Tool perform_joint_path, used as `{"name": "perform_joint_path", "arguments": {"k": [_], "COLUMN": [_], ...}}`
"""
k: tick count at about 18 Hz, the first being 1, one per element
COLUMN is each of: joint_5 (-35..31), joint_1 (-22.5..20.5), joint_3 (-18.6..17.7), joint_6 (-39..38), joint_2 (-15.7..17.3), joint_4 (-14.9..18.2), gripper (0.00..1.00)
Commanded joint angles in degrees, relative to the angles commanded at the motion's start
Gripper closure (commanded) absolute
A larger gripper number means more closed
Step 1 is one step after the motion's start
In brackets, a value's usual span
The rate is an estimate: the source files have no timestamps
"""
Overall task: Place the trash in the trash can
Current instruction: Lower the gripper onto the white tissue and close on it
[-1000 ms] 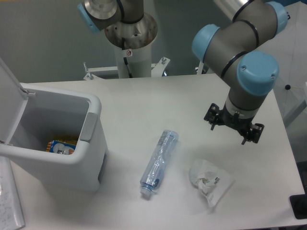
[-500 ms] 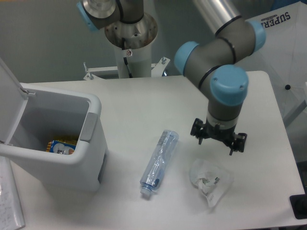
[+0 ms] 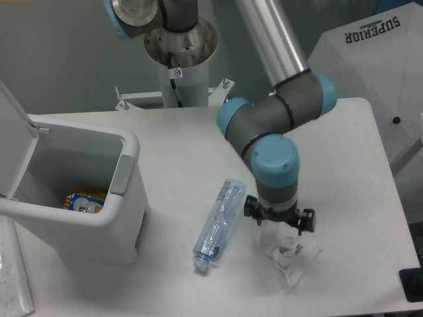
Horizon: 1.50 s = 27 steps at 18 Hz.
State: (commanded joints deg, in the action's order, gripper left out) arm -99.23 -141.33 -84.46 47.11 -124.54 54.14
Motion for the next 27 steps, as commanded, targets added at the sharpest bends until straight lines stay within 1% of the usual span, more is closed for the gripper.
{"name": "perform_joint_path", "arguments": {"k": [4,6,11,13,17,18,20,22,23,24,25,27], "joint_5": [-0.26,-0.87,-8.78,-9.23,-9.23,-9.23,-9.23,-9.14,-9.14,-9.14,-9.05,-8.7], "joint_1": [0.09,0.44,2.63,2.72,3.25,3.25,3.34,3.43,3.43,3.52,3.52,3.52], "joint_3": [1.05,1.58,2.11,2.98,3.16,3.16,3.25,3.43,3.86,4.22,4.57,4.57], "joint_6": [-0.35,-0.35,-1.76,-2.81,-3.43,-3.52,-3.61,-5.0,-6.14,-6.85,-7.21,-7.12], "joint_2": [-1.67,-2.29,-5.62,-6.59,-7.03,-7.03,-7.03,-7.03,-7.12,-7.3,-7.47,-7.12], "joint_4": [-0.18,-0.87,-3.86,-4.31,-4.31,-4.31,-4.31,-4.39,-4.39,-4.39,-4.39,-4.39], "gripper": [0.0,0.0,0.0,0.0,0.0,0.03,0.37,0.61,0.7,0.75,0.77,0.9]}}
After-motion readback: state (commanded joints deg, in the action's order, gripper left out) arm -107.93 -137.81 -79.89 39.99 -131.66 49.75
